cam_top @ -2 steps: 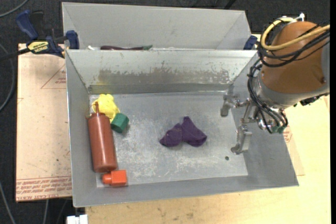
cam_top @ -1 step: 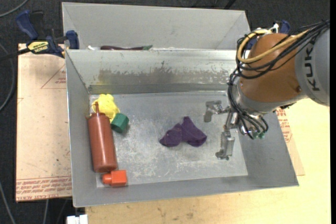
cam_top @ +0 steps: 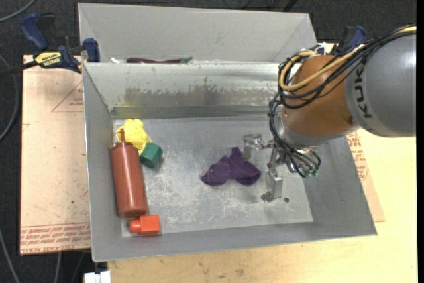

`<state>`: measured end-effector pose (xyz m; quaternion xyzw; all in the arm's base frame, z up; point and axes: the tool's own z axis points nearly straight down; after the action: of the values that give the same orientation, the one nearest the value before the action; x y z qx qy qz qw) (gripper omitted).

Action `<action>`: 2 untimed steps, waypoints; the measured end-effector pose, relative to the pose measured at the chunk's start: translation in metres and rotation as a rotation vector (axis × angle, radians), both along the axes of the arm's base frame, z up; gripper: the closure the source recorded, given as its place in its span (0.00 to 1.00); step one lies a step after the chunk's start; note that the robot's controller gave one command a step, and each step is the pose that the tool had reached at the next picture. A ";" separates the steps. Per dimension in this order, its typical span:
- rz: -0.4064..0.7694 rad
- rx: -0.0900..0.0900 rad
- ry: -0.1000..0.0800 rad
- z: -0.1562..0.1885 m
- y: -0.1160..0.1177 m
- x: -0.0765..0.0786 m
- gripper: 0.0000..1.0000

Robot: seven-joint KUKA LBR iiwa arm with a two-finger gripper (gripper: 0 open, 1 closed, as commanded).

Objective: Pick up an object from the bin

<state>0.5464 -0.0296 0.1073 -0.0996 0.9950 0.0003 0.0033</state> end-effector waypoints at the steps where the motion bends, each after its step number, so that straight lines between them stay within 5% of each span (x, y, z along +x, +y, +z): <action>1: -0.062 -0.001 0.008 -0.031 0.026 -0.006 0.00; 2: -0.005 0.002 -0.009 -0.035 0.040 0.025 1.00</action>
Offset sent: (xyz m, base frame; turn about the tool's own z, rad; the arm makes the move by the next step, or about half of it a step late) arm 0.0222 0.0390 -0.0373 0.0041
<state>0.5712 0.0102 0.0719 -0.0969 0.9953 0.0006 0.0079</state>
